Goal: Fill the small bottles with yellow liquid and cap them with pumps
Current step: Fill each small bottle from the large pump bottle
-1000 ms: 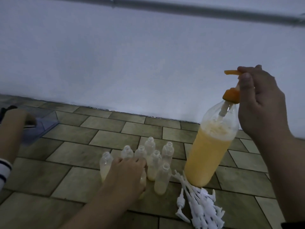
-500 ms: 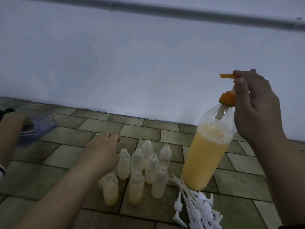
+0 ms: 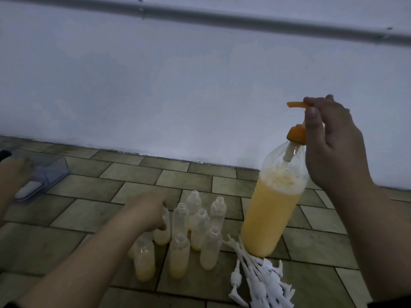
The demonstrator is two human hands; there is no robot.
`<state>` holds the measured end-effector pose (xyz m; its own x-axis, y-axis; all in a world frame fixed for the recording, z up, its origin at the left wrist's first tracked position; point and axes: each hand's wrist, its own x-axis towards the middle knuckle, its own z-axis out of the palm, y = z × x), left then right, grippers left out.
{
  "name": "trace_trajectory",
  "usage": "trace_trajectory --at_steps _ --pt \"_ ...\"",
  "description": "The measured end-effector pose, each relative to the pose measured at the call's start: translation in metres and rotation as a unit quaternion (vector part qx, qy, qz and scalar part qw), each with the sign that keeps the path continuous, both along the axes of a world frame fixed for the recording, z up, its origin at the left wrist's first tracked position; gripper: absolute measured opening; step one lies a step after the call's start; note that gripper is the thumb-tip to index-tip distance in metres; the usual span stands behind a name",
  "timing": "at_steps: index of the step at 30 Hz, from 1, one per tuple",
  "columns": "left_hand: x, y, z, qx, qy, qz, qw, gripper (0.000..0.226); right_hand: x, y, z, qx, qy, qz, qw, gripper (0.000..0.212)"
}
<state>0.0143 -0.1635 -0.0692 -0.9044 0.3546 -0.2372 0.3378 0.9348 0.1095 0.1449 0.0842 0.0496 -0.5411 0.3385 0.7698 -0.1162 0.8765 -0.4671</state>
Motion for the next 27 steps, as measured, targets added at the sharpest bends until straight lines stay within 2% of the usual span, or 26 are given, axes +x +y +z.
trace_trajectory --at_steps 2,5,7,9,12,15,17,18,19,20,21,24,27 --pt "0.001 -0.006 0.011 0.015 0.019 0.005 1.0 0.05 0.001 0.003 0.005 0.02 -0.019 -0.003 1.0 0.046" --pt "0.003 -0.018 0.044 0.098 0.074 0.022 0.992 0.04 0.003 0.01 0.007 0.048 -0.036 -0.005 0.998 0.048" --pt "0.006 -0.025 0.072 0.183 0.111 0.021 0.977 0.037 0.002 0.012 0.005 0.055 -0.033 -0.008 0.998 0.049" --pt "0.009 -0.027 0.095 0.309 0.131 0.016 0.942 0.035 0.001 0.011 0.001 0.049 -0.02 -0.001 0.999 0.048" --pt "0.006 -0.014 0.114 0.527 0.094 -0.009 0.845 0.03 -0.002 0.009 -0.003 0.053 -0.008 0.0 0.999 0.046" --pt "0.005 0.019 0.12 0.701 -0.054 -0.056 0.708 0.028 -0.004 0.01 -0.004 0.06 -0.003 -0.008 0.998 0.045" --pt "0.01 0.042 0.122 0.777 -0.141 -0.059 0.611 0.03 -0.005 0.01 -0.005 0.068 -0.003 -0.011 0.998 0.044" --pt "0.014 0.052 0.123 0.794 -0.168 -0.06 0.582 0.03 -0.005 0.01 -0.006 0.071 -0.002 -0.01 0.997 0.043" --pt "0.018 0.062 0.125 0.8 -0.187 -0.065 0.567 0.03 -0.006 0.01 -0.006 0.073 -0.001 -0.01 0.997 0.043" --pt "0.024 0.07 0.126 0.797 -0.198 -0.072 0.565 0.031 -0.006 0.011 -0.007 0.074 -0.001 -0.01 0.997 0.043" --pt "0.028 0.076 0.127 0.787 -0.2 -0.077 0.578 0.034 -0.006 0.011 -0.007 0.075 0.001 -0.01 0.997 0.043" --pt "0.038 0.088 0.127 0.713 -0.173 -0.078 0.675 0.043 -0.006 0.012 -0.008 0.077 0.004 -0.012 0.997 0.043" --pt "0.039 0.094 0.123 0.621 -0.118 -0.096 0.769 0.036 -0.007 0.011 -0.008 0.073 0.003 -0.018 0.997 0.044"
